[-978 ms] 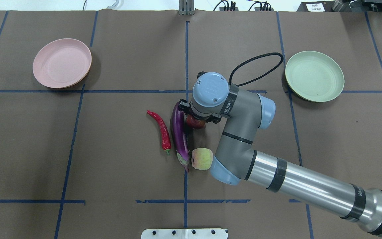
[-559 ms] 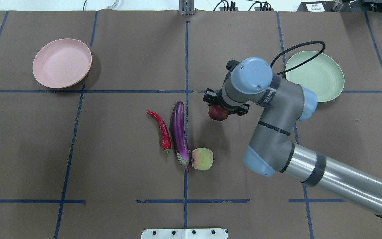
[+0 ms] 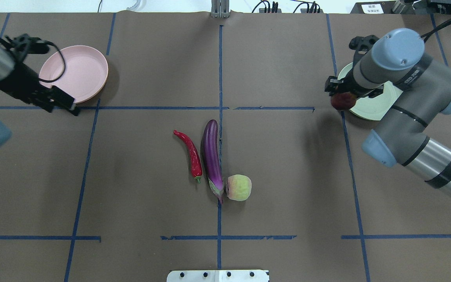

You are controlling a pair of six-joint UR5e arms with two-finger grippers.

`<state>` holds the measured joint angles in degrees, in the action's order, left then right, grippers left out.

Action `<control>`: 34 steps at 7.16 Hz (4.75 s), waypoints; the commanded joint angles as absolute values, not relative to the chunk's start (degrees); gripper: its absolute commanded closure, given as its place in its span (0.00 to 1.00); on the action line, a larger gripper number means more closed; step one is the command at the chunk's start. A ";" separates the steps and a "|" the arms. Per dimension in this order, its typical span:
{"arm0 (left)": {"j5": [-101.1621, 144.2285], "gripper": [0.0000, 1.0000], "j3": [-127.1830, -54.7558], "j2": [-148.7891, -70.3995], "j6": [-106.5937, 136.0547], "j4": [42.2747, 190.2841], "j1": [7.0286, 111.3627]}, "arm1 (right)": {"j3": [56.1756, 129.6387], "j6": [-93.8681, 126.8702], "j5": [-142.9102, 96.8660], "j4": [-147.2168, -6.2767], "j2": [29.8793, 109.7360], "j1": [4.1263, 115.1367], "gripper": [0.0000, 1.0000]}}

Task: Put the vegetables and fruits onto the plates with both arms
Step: 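Carry pomegranate to green plate with right gripper while left reaches eggplant, then release pomegranate, right gripper to apple while left carries eggplant to pink plate, then grasp apple with right gripper while left lowers eggplant onto pink plate, then carry apple to green plate with right gripper while left reaches chili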

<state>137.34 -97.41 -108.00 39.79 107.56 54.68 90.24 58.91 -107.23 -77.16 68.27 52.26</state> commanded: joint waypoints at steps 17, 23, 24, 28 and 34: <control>109.46 1.00 -89.48 -120.79 57.58 111.53 49.69 | 109.07 97.91 -113.50 -71.53 69.20 30.91 0.00; 108.82 1.00 -70.00 -121.11 43.07 117.29 59.33 | 100.39 101.78 -102.39 -80.68 57.39 20.84 0.00; 108.72 1.00 -66.48 -122.42 43.07 119.33 59.41 | 100.28 101.69 -102.31 -80.68 57.57 20.48 0.00; 109.07 0.00 -59.76 -127.88 42.19 119.53 59.59 | 101.84 101.43 -99.66 -80.85 57.57 21.43 1.00; 116.02 0.00 -76.43 -125.77 71.05 123.83 45.92 | 96.92 70.12 -105.82 -85.96 65.92 51.64 1.00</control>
